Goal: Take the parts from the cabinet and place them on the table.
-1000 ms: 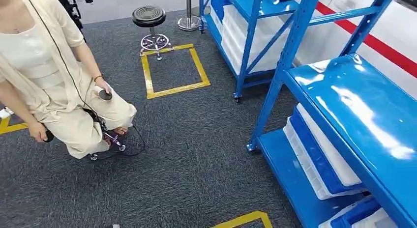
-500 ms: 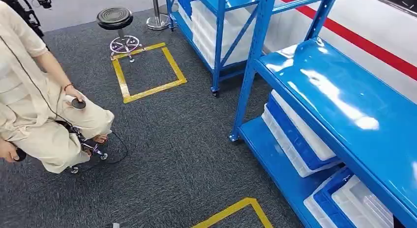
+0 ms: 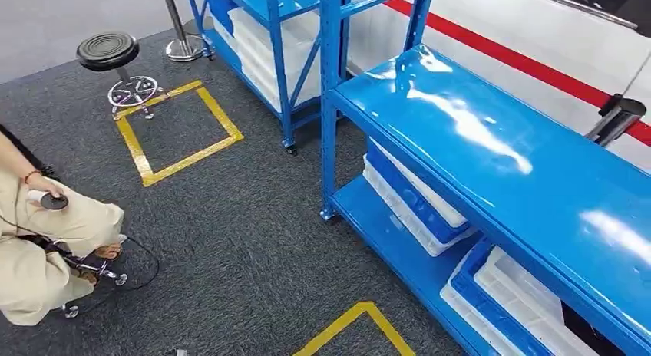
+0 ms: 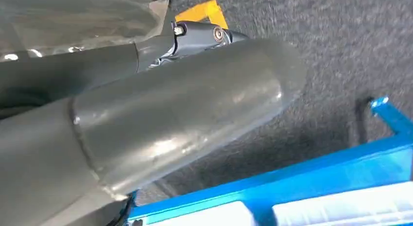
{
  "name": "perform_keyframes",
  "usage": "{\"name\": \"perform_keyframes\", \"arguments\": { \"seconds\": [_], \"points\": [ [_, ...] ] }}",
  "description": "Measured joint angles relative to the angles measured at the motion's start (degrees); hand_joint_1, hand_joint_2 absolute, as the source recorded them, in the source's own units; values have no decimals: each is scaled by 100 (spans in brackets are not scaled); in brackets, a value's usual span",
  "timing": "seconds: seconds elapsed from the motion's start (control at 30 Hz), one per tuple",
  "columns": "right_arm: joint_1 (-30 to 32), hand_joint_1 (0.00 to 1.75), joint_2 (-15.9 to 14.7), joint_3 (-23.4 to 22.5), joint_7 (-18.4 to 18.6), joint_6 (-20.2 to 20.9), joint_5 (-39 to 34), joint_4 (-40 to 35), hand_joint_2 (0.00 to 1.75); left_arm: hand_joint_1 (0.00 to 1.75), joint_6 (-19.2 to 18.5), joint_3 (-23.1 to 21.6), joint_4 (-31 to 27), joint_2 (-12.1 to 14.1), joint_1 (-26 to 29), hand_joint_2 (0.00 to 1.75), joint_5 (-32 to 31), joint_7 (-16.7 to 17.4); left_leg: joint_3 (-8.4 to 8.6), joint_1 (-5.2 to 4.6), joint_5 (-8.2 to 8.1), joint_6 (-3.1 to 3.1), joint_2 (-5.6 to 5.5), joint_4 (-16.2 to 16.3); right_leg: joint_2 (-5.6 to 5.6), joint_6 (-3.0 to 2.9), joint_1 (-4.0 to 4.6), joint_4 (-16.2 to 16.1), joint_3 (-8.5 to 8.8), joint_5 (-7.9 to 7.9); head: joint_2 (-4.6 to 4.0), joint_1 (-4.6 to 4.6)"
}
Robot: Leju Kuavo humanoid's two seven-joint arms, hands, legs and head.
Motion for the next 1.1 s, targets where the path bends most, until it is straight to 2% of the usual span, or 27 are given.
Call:
{"name": "perform_keyframes", "arguments": {
  "seconds": [0.03, 0.07, 0.17, 0.2, 0.23, 0.27, 0.33, 0.37, 0.4, 0.43, 0.5, 0.53, 0.57, 0.6, 0.67, 0.7, 0.73, 0.77, 0.8, 0.83, 0.87, 0.9, 0.93, 1.0, 1.03, 1.07, 1.1],
  "points": [
    [-5, 0, 0, 0, 0, 0, 0, 0, 0, 0, 0, 0, 0, 0, 0, 0, 2, 0, 19, -1, -11, -5, 14, -50, 35, 6, 47, 19, -13, -2, 0, -2],
    [-6, 0, 2, 0, 0, 0, -2, 0, 0, 0, 0, 0, -2, 0, -1, 0, 0, 0, 12, -8, -1, -10, 89, -54, 66, 21, 32, 12, -22, 6, 0, -2],
    [25, 0, 4, 0, -2, 0, -11, 0, 0, 0, 0, 0, -4, -6, -9, 0, 2, 0, 25, -75, 20, 51, 216, -82, 181, 139, -6, -34, -112, 37, 0, -2],
    [26, 0, -5, 0, -2, 0, -15, 0, 0, 0, -2, 0, -4, -24, -10, 0, 2, 0, 63, -5, 100, 108, 301, -197, 119, 155, 26, 27, -127, 23, 0, 2],
    [19, 0, -7, 0, -2, 0, -15, 0, 0, 0, -7, -2, -4, -31, -16, 0, 2, 0, 87, -34, 114, 132, 355, -244, -187, 147, 24, 187, -213, -79, 0, 2],
    [4, 0, -7, 0, -2, 0, -15, 0, 0, 0, -11, -2, -2, -31, -14, 0, 2, 0, 87, -39, 121, 161, 434, -244, -360, 114, 21, 510, -393, -268, 0, 27],
    [-14, 0, -11, -2, -2, 0, -15, 0, 0, 0, -9, -2, -2, -26, 8, 0, 2, 0, 81, -54, 112, 165, 625, -243, -477, 105, -10, 1400, -843, -631, 0, 28],
    [-11, 0, -11, -2, -2, 0, -15, 0, 0, 0, -9, 0, -2, -22, 7, 0, 2, 0, 73, -55, 109, 167, 694, -240, -494, 143, -25, 1671, -977, -690, 0, 31],
    [7, 0, -13, -2, -2, 0, -17, 0, 0, 0, -9, 0, -2, -22, 7, 0, 2, 2, 74, -54, 104, 159, 770, -240, -511, 202, -47, 1678, -975, -646, 0, 31],
    [22, 0, -18, -2, -2, 0, -15, 0, 0, 0, -9, -2, -2, -26, 7, 0, 2, 2, 78, -49, 93, 142, 835, -237, -534, 280, -74, 1401, -819, -513, 0, 35],
    [16, 0, -37, -2, -2, 0, -13, 0, 0, 0, -9, -2, -2, -31, 7, 0, 2, 2, 106, -39, 65, 98, 959, -228, -707, 412, -127, 374, -255, -154, 0, 37],
    [2, 0, -33, -2, -2, 0, 2, 0, 0, 0, -9, 0, -2, -24, 4, 0, 11, 2, 132, -69, 36, 48, 1013, -207, -992, 392, -136, -38, -48, -78, 0, 37],
    [-21, 0, -31, -2, -4, 4, 4, 0, 0, 0, 0, 0, -2, -20, 8, 0, 13, 0, 127, -94, -9, -12, 1069, -191, -1022, 357, -55, -27, -3, -37, 0, 35],
    [-21, 0, -26, -2, -7, 4, 9, 0, 0, 0, 4, 0, -2, -13, 5, 0, 20, 2, 168, -95, -25, -43, 1095, -192, -921, 274, -85, -18, -37, -25, 0, 13],
    [1, 0, -33, -2, -9, 11, 9, 0, 0, 0, 4, 0, -2, -26, -13, 0, 48, 0, 224, -55, -22, -98, 1208, -229, -818, 199, -31, -15, -90, -43, 0, 15],
    [-5, 0, -37, -2, -9, 11, 9, 0, 0, 0, 4, 0, -7, -33, -21, 0, 48, 0, 236, -20, -66, -160, 1193, -214, -741, 129, -106, -55, -9, -16, 0, 24],
    [3, 0, -37, -2, -9, 11, 9, 0, 0, 0, 4, 0, -7, -28, -29, 0, 52, -2, 203, 7, -171, -202, 894, -88, -679, 101, -118, -62, -9, -5, 0, 2],
    [-4, 0, -39, -2, -9, 11, 9, 0, 0, 0, 2, 0, -4, -28, -27, 0, 52, -6, 64, 19, -398, -203, 664, 223, -634, 32, -119, -58, -12, 12, 0, -2],
    [-17, 0, -35, -2, -9, 13, 9, 0, 0, 0, 2, 0, -2, -26, -14, 0, 52, -4, -138, 14, -643, -203, 562, 657, -562, 5, -103, -57, -20, 11, 0, 0],
    [-21, 0, -26, -2, -9, 22, 9, 0, 0, 0, 7, 0, 0, -20, 2, 0, 52, -4, -362, 11, -850, -205, 518, 1119, -492, -4, -81, -55, -28, 13, 0, -4],
    [-16, 0, -26, -2, -9, 35, 9, 0, 0, 0, 9, 2, 0, -11, 12, 0, 55, -4, -559, 12, -958, -200, 500, 1490, -409, -18, -62, -53, -31, 21, 0, -2],
    [-7, 0, -29, -2, -9, 39, 2, 0, 0, 0, 13, 2, 0, -4, 15, 0, 59, -4, -640, 11, -924, -188, 498, 1602, -334, -18, -49, -49, -31, 22, 0, -2],
    [4, 0, -35, -2, -9, 39, 2, 0, 0, 0, 13, 2, 0, -2, 15, 0, 61, -7, -586, 11, -738, -160, 496, 1428, -250, -18, -43, -47, -26, 22, 0, -2],
    [5, 0, -35, -2, -9, 39, 2, 0, 0, 0, 13, 2, 0, -2, 14, 0, 61, -7, -173, 12, -203, -92, 392, 539, -87, -14, -37, -46, 1, 24, 0, -2],
    [2, 0, -29, -2, -9, 42, 2, 0, 0, 0, 13, 2, 0, 0, 14, 0, 61, -7, 41, 13, -7, -51, 170, 89, -24, -9, -37, -46, 5, 27, 0, -2],
    [-9, 0, -15, -2, -9, 42, 2, 0, 0, 0, 13, 2, 0, 13, 14, 0, 61, -7, 105, 9, -50, -23, -78, -92, 28, 19, 13, -20, -20, 34, 0, 2],
    [-12, 0, -18, -2, -9, 42, 2, 0, 0, 0, 13, 0, 0, 11, 12, 0, 61, -9, 95, -1, -33, -30, 36, -109, 76, 39, -2, -25, -37, 46, 0, -2]
  ]
}}
